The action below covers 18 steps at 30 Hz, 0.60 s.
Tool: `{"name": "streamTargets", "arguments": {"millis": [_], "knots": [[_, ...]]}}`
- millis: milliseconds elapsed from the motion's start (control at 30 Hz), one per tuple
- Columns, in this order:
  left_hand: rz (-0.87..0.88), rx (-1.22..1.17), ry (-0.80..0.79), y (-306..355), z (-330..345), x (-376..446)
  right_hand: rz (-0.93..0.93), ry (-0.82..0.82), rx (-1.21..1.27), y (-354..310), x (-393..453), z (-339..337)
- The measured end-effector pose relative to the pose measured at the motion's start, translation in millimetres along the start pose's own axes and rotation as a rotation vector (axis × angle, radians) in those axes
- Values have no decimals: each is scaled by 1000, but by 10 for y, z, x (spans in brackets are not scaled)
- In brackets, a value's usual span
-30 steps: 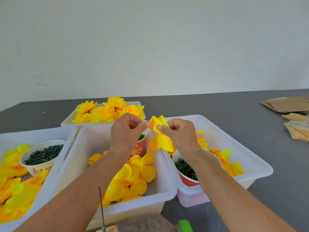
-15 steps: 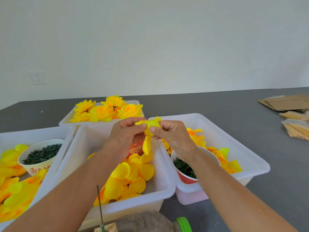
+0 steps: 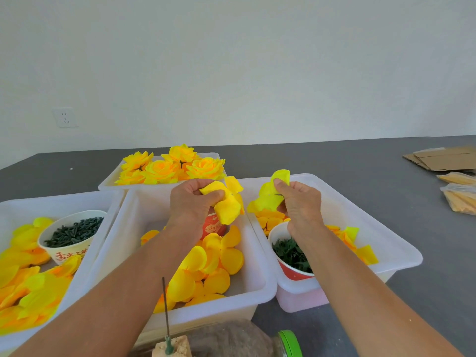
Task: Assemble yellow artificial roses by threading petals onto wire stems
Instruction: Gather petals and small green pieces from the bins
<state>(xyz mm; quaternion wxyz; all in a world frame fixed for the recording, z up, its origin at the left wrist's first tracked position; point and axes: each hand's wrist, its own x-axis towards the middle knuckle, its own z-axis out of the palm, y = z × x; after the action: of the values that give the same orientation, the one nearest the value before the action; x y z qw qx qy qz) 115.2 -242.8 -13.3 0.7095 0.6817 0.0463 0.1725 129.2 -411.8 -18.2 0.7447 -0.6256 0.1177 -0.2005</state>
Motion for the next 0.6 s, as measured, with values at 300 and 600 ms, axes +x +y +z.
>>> {"name": "streamTargets", "arguments": {"millis": [300, 600], "knots": [[31, 53, -18, 5, 6, -32, -127, 116, -334, 22, 49, -5], [17, 40, -29, 1, 39, -59, -115, 20, -691, 62, 48, -25]]}}
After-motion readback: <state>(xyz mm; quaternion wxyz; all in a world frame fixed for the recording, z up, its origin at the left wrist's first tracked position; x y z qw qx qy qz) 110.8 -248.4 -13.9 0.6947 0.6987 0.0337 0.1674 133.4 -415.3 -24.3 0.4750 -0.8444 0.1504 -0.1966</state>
